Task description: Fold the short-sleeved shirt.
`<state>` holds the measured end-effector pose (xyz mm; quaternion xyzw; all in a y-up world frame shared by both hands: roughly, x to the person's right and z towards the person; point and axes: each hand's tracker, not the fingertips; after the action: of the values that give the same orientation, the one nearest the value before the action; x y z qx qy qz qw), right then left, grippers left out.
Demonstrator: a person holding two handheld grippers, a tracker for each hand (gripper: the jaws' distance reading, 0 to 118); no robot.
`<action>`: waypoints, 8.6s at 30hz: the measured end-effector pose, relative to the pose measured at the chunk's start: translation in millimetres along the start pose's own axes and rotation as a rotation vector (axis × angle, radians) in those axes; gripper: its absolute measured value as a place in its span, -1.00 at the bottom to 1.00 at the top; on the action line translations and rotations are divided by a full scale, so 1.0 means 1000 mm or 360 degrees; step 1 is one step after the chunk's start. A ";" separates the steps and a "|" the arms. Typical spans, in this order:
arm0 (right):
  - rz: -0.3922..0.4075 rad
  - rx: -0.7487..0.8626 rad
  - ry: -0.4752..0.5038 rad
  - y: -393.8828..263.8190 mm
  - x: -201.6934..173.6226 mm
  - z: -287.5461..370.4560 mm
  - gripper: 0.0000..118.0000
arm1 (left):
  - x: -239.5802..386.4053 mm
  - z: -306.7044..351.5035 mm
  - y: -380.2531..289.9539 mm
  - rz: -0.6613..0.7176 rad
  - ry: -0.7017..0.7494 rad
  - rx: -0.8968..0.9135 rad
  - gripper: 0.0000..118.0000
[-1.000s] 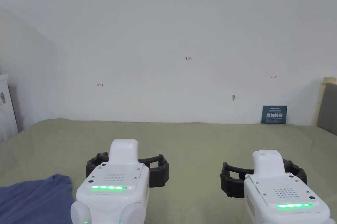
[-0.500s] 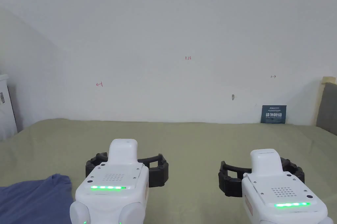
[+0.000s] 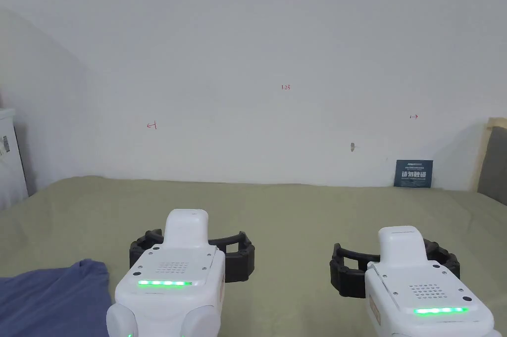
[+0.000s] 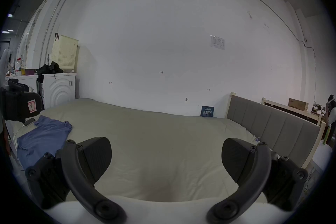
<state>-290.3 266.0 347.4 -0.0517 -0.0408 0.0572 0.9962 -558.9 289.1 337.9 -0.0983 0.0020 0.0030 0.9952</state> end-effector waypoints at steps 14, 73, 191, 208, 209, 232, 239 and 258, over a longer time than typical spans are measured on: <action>-0.0031 0.0025 -0.0030 0.004 0.005 0.000 1.00 | 0.001 0.000 0.002 -0.0060 0.0003 0.0021 1.00; -0.0037 -0.0021 0.0670 0.017 -0.195 -0.034 -1.00 | -0.207 0.065 -0.009 0.0058 0.0851 -0.0114 -0.98; -0.0128 -0.0393 0.0023 -0.084 0.024 0.025 -1.00 | -0.078 0.014 -0.063 0.0026 0.0137 -0.0414 -1.00; -0.0096 -0.0469 0.0064 -0.097 0.014 0.009 -1.00 | -0.096 -0.086 -0.098 0.0063 -0.0024 -0.0782 -1.00; -0.0094 -0.0484 0.0064 -0.099 0.013 0.005 -1.00 | -0.095 -0.106 -0.101 0.0065 -0.0042 -0.0831 -1.00; -0.0061 -0.0738 0.0036 -0.138 0.019 -0.061 -1.00 | -0.057 -0.258 -0.164 -0.0188 -0.0137 -0.1353 -0.99; -0.0066 -0.0828 0.0025 -0.114 0.036 -0.112 -1.00 | -0.063 -0.262 -0.172 -0.0123 -0.0110 -0.1326 -0.99; -0.0044 -0.1255 0.0189 -0.152 0.048 -0.237 -0.96 | -0.061 -0.264 -0.184 -0.0080 -0.0104 -0.1326 -0.99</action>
<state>-205.7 98.1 132.8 -0.4329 -0.0028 0.0206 0.9012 -619.4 56.4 115.4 -0.4923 -0.0332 -0.0176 0.8696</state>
